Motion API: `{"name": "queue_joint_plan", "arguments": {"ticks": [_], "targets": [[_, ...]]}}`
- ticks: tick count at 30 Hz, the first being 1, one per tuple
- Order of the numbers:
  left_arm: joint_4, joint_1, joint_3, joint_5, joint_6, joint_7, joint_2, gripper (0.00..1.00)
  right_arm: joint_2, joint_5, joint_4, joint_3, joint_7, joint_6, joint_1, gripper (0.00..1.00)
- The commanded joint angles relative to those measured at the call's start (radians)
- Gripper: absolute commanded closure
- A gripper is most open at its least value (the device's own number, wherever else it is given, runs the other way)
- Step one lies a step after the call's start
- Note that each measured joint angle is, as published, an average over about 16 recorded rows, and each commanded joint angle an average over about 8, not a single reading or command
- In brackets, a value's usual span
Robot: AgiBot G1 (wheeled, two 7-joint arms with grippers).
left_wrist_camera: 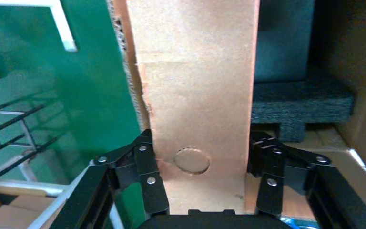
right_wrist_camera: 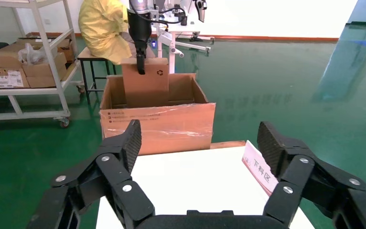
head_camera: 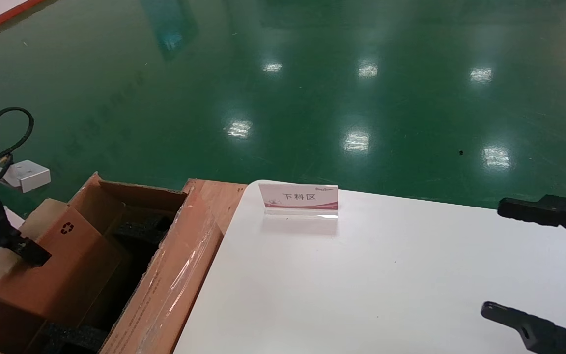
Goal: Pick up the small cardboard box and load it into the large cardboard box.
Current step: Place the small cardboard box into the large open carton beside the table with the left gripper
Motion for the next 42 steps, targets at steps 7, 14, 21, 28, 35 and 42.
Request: {"name": "queue_joint_plan", "arguments": {"ticks": [7, 14, 21, 28, 35, 42], "targets": [[0.068, 0.067, -0.002, -0.005, -0.026, 0.018, 0.035, 1.00, 0.000, 0.000, 0.000, 0.000, 0.000, 0.000, 0.000, 0.00], [0.135, 0.109, -0.001, -0.011, -0.021, 0.014, 0.073, 1.00, 0.000, 0.001, 0.000, -0.001, 0.000, 0.000, 0.000, 0.00], [0.194, 0.178, -0.004, -0.023, -0.038, -0.007, 0.111, 1.00, 0.001, 0.001, 0.000, -0.001, -0.001, 0.001, 0.000, 0.00], [0.246, 0.238, -0.010, -0.032, -0.073, -0.025, 0.147, 1.00, 0.001, 0.001, 0.000, -0.002, -0.001, 0.001, 0.000, 0.00], [0.293, 0.283, -0.019, -0.044, -0.099, -0.029, 0.170, 1.00, 0.001, 0.001, 0.000, -0.002, -0.001, 0.001, 0.000, 0.00], [0.332, 0.305, -0.026, -0.052, -0.114, -0.023, 0.187, 1.00, 0.001, 0.002, 0.000, -0.002, -0.001, 0.001, 0.001, 0.00]]}}
